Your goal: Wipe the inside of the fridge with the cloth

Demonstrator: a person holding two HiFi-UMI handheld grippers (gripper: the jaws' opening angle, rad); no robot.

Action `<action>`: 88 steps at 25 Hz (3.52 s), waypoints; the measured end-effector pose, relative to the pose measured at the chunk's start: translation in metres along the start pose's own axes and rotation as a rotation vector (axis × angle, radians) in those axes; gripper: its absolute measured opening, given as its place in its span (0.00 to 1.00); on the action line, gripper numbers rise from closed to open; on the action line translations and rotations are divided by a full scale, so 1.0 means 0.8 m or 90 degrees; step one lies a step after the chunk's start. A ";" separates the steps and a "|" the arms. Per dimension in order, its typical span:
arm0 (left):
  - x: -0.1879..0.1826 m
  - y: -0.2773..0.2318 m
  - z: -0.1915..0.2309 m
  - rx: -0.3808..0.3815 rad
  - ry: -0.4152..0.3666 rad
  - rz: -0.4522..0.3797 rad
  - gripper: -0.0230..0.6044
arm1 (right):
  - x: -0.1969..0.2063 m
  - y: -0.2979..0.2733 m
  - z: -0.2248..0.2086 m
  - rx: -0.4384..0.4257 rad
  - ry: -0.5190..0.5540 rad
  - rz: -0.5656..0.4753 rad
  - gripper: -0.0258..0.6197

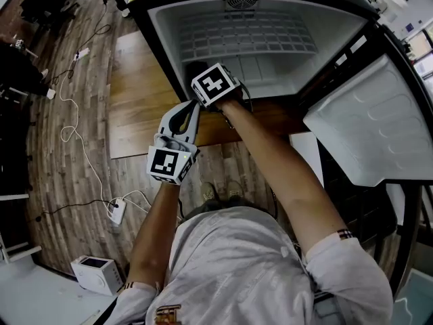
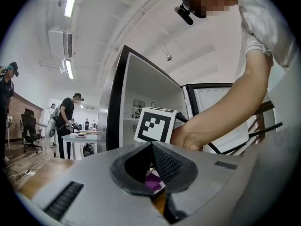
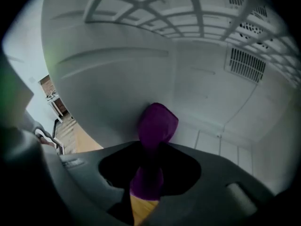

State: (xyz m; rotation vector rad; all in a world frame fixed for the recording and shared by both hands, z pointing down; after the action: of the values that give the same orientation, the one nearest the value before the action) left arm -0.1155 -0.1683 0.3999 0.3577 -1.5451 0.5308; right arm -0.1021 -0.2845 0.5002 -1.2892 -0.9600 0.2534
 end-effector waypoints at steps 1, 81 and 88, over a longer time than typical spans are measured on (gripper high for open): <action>0.000 0.002 0.001 -0.001 0.000 0.000 0.04 | 0.001 -0.003 0.002 -0.001 0.001 0.004 0.21; -0.070 -0.016 -0.057 0.006 0.008 -0.013 0.04 | 0.112 0.251 -0.036 -0.060 0.040 -0.317 0.21; -0.134 0.001 -0.061 0.013 0.015 -0.042 0.04 | 0.089 0.316 -0.003 -0.072 0.123 -0.458 0.21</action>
State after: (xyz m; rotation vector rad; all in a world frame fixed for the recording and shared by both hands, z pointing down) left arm -0.0692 -0.1520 0.2928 0.4154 -1.5001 0.4976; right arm 0.0285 -0.1616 0.3085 -0.9700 -1.2147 -0.4786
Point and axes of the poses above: the fingertips, and each gripper's own axes: y backward along the fingers, z to its left, x out of its underside, the point moved 2 cm from there along y, backward along the fingers, and after that the axes turned 9 degrees about z, right-handed, at the moved point
